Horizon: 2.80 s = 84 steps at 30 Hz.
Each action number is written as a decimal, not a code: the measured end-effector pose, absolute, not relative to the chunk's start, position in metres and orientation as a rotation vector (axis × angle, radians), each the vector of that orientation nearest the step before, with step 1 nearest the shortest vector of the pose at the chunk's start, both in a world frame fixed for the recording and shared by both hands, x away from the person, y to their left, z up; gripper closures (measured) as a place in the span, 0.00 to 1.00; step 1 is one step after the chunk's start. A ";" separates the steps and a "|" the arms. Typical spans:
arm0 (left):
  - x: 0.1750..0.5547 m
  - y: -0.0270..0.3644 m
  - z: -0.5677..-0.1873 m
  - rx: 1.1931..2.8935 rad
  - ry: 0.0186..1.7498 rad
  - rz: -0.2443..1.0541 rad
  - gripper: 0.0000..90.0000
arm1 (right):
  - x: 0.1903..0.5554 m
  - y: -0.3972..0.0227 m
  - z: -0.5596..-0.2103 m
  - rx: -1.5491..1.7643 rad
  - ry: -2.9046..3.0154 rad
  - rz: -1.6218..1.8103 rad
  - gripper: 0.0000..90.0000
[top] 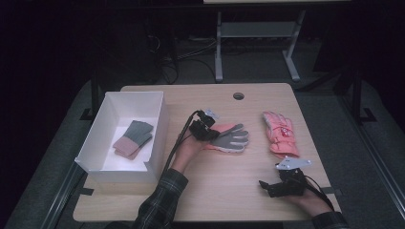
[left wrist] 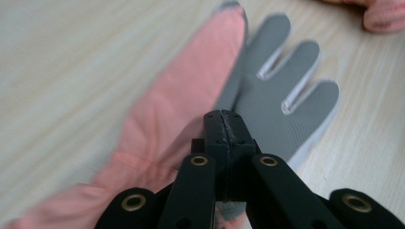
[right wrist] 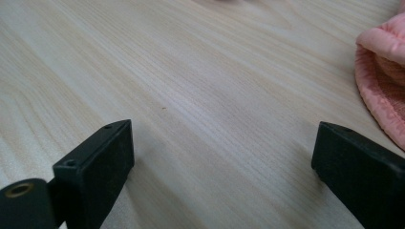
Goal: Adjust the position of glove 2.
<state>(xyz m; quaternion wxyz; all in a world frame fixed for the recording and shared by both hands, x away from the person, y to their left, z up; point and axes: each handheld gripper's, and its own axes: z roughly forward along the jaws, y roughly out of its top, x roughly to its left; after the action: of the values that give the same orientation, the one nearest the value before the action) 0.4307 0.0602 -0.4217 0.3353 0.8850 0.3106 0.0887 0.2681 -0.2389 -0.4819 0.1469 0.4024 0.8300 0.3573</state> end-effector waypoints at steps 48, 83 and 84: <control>0.387 0.067 -0.429 2.378 0.773 0.047 1.00 | 0.268 -0.239 -0.482 1.158 2.388 1.028 0.07; 0.355 0.053 -0.447 2.302 0.545 0.087 0.59 | 0.269 -0.238 -0.482 1.184 2.378 1.007 0.03; 0.354 0.057 -0.448 2.304 0.538 0.098 0.54 | 0.269 -0.238 -0.482 1.185 2.377 1.006 0.03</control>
<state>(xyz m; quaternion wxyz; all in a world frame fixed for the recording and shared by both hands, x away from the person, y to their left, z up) 0.3536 0.0572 -0.4479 0.3773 0.9010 0.2106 0.0382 0.2692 -0.2382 -0.4823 0.1502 0.4124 0.8274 0.3503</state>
